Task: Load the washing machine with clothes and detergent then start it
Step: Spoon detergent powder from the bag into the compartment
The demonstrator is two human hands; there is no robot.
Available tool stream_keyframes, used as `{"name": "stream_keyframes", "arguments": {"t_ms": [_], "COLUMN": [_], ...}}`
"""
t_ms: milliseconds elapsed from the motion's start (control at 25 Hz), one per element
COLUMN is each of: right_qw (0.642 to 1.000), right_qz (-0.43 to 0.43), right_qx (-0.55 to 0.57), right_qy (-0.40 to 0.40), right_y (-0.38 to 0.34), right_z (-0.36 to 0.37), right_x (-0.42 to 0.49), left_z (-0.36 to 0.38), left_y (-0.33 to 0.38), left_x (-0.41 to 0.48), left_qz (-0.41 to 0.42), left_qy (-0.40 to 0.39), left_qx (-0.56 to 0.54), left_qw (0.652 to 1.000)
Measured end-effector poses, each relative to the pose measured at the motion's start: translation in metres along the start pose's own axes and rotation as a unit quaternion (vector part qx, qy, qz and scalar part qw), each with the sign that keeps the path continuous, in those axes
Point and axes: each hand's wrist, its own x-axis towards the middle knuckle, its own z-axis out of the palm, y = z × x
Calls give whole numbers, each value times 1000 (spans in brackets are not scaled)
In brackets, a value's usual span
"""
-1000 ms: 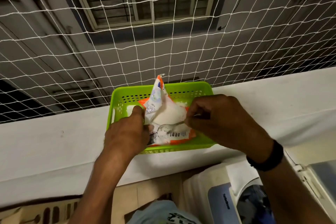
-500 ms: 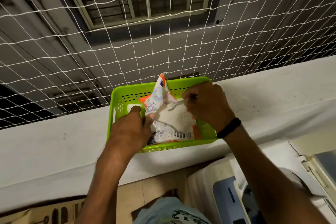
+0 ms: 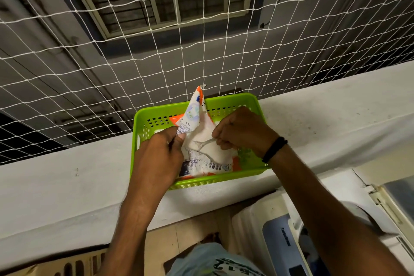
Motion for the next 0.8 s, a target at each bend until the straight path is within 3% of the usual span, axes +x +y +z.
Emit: {"name": "stream_keyframes", "arguments": {"t_ms": [200,400,640,800], "right_qw": [991,996,975,954], "right_qz": [51,2,6,6], "right_qx": [121,42,178,272], "right_qy": [-10,77,132,125], "right_y": [-2,2,6,7], "right_z": [2,-4,-22,-30], "right_x": [-5,-19,-45,-63], "left_z": [-1,1,1,-2], "left_y": [0,-3,-3,1], "left_x": [0,1,3,0], "left_qz": [-3,-22,-24,-13], "left_qy": [8,-4,-10,4], "left_qx": [-13,29,56,48], "left_qw": [1000,999,998,999]}}
